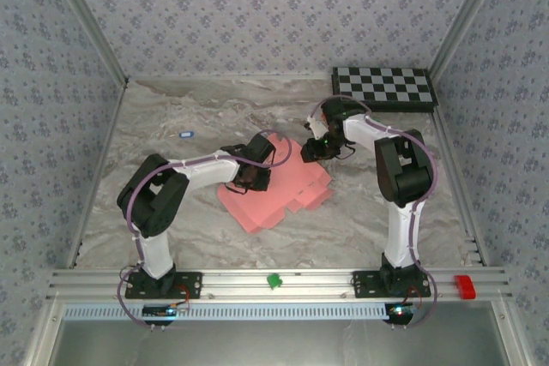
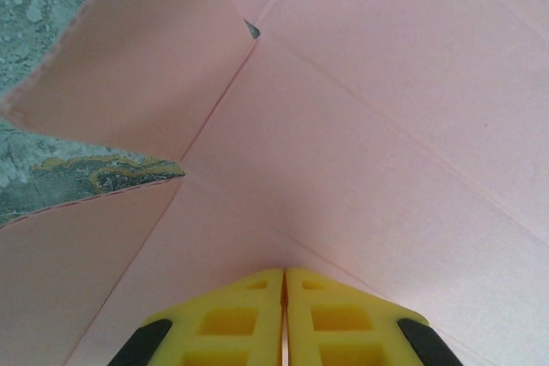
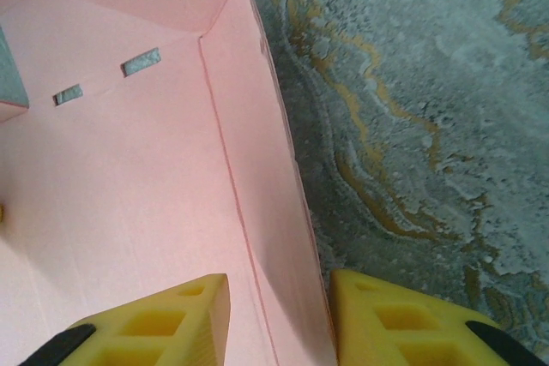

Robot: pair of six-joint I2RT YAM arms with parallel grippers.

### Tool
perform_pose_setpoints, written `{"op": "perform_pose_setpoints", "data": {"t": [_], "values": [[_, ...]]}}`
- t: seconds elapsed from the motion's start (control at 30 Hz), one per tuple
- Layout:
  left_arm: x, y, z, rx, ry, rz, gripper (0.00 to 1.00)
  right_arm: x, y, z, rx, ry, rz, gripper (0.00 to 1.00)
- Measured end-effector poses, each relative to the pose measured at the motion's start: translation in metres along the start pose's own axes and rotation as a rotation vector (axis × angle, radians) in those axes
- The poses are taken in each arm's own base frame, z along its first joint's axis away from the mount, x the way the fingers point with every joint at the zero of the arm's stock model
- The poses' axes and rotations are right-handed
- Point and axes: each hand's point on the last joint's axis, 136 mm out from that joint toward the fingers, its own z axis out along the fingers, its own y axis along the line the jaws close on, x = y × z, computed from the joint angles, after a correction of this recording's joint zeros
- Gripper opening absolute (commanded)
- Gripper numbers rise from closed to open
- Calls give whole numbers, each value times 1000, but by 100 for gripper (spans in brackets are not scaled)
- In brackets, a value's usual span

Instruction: Fold the paper box

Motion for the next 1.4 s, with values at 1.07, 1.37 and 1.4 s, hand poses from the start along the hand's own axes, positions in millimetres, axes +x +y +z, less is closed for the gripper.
{"op": "perform_pose_setpoints", "data": {"t": [1.07,1.37,1.4], "values": [[18,64,-22,-9,-84,-229,14,-46,31,-40,305,-121,-567,0],[25,42,-13,112,-98,-334,10,-69,44,-50,422,-181,-760,0],[25,39,-12,120,-98,-338,9,-72,45,-50,434,-192,-782,0]]}}
